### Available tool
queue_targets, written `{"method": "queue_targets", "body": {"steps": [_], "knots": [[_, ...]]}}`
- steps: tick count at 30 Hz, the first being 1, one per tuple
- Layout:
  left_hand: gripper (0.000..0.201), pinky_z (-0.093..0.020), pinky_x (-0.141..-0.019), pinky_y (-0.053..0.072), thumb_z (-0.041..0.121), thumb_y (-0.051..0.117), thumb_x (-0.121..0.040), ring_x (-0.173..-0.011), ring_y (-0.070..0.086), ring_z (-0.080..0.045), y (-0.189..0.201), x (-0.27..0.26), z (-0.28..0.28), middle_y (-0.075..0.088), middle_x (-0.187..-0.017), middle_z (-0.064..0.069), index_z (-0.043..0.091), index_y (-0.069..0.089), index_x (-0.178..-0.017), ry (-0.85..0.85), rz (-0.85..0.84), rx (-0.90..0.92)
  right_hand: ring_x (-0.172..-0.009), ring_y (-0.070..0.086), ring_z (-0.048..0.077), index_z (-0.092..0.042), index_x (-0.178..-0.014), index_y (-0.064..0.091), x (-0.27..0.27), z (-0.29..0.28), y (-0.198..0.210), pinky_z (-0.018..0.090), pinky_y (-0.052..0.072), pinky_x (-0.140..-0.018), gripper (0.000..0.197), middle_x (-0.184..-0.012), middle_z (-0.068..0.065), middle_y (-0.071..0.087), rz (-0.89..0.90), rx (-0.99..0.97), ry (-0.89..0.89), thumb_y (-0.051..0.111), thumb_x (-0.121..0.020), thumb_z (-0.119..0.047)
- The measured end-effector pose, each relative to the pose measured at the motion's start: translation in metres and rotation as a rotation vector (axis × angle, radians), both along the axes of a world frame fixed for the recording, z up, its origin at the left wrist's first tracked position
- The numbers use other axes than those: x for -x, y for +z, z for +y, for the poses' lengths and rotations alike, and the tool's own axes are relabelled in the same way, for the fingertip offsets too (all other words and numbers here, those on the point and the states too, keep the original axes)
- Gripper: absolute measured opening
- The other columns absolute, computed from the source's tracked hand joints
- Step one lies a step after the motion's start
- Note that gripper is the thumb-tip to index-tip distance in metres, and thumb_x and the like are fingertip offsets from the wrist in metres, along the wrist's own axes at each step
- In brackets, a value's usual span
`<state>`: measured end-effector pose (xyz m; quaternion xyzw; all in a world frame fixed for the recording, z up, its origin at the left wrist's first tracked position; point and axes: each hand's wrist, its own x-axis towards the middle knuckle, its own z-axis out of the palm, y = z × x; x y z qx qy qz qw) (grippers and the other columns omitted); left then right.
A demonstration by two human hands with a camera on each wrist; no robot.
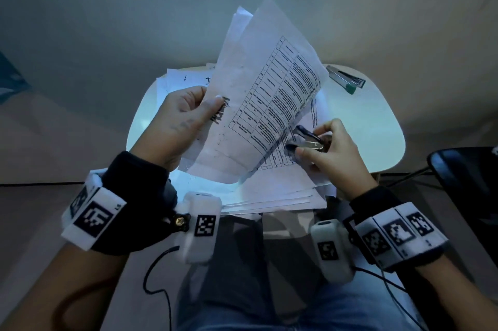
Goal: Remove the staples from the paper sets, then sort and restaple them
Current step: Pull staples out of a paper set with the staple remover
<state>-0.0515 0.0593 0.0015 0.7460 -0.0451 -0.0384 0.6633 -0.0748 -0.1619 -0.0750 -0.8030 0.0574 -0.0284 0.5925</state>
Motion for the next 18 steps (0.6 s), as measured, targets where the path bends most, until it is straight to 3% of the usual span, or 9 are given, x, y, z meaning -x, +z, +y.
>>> {"method": "queue_targets", "body": {"steps": [2, 6, 9, 11, 13, 15, 17, 18], "knots": [[0.017, -0.02, -0.059, 0.05, 0.007, 0.047, -0.094, -0.06, 0.061, -0.009, 0.003, -0.001, 0.001, 0.068, -0.068, 0.003, 0.007, 0.062, -0.084, -0.014, -0.024, -0.025, -0.08, 0.057, 0.028, -0.016, -0.091, 0.041, -0.005, -0.001, -0.007, 0.041, 0.052, -0.071, 0.033, -0.088, 0.007, 0.057, 0.083, 0.098, -0.032, 0.072, -0.079, -0.017], [0.014, -0.017, -0.061, 0.051, 0.004, 0.053, -0.091, -0.062, 0.063, -0.006, 0.012, -0.002, 0.003, 0.07, -0.068, 0.006, 0.012, 0.064, -0.085, -0.054, -0.097, -0.097, -0.085, 0.046, 0.026, -0.01, -0.09, 0.038, -0.011, 0.003, -0.008, 0.031, 0.03, -0.065, 0.032, -0.091, 0.007, 0.045, 0.033, 0.527, -0.003, 0.065, -0.085, -0.027], [0.006, -0.021, -0.062, 0.051, 0.011, 0.068, -0.078, -0.061, 0.063, -0.009, 0.021, -0.003, 0.004, 0.072, -0.072, 0.001, 0.013, 0.067, -0.084, -0.066, -0.147, -0.138, -0.096, 0.047, 0.03, -0.011, -0.089, 0.039, -0.015, 0.002, -0.009, 0.032, 0.032, -0.068, 0.031, -0.092, 0.005, 0.04, 0.062, 0.623, 0.033, 0.063, -0.085, -0.029], [0.014, -0.023, -0.061, 0.051, 0.018, 0.07, -0.069, -0.061, 0.063, -0.011, 0.029, -0.003, 0.003, 0.072, -0.074, -0.004, 0.013, 0.069, -0.082, -0.054, -0.199, -0.192, -0.105, 0.046, 0.031, -0.008, -0.101, 0.043, -0.017, -0.003, -0.004, 0.033, 0.035, -0.074, 0.039, -0.102, 0.01, 0.044, 0.05, 0.6, 0.074, 0.068, -0.082, -0.03], [0.015, -0.02, -0.059, 0.049, 0.02, 0.07, -0.066, -0.059, 0.061, -0.007, 0.039, -0.003, 0.002, 0.071, -0.071, -0.001, 0.013, 0.069, -0.08, -0.049, -0.276, -0.255, -0.117, 0.041, 0.029, -0.005, -0.123, 0.039, -0.019, -0.012, 0.013, 0.033, 0.036, -0.088, 0.064, -0.123, 0.015, 0.042, -0.065, 0.479, 0.029, 0.074, -0.076, -0.031], [0.017, -0.018, -0.056, 0.045, 0.026, 0.07, -0.067, -0.058, 0.059, -0.003, 0.048, -0.004, 0.003, 0.071, -0.07, 0.001, 0.014, 0.068, -0.078, -0.038, -0.348, -0.361, -0.125, 0.033, 0.02, -0.009, -0.136, 0.028, -0.03, -0.022, 0.04, 0.031, 0.029, -0.1, 0.087, -0.139, 0.012, 0.032, -0.19, 0.317, -0.026, 0.078, -0.07, -0.033], [0.024, -0.022, -0.058, 0.045, 0.035, 0.07, -0.065, -0.059, 0.058, -0.004, 0.057, -0.006, 0.006, 0.072, -0.074, -0.002, 0.015, 0.067, -0.079, -0.034, -0.396, -0.445, -0.124, 0.029, 0.011, -0.014, -0.143, 0.018, -0.048, -0.03, 0.065, 0.029, 0.025, -0.103, 0.108, -0.148, 0.008, 0.024, -0.168, 0.192, 0.025, 0.083, -0.06, -0.037], [0.027, -0.025, -0.06, 0.046, 0.039, 0.069, -0.065, -0.06, 0.058, -0.005, 0.062, -0.006, 0.008, 0.072, -0.075, -0.001, 0.017, 0.067, -0.079, -0.035, -0.413, -0.47, -0.123, 0.033, 0.008, -0.017, -0.144, 0.017, -0.055, -0.032, 0.075, 0.029, 0.028, -0.103, 0.117, -0.149, 0.004, 0.029, -0.129, 0.127, 0.094, 0.087, -0.053, -0.04]]}}
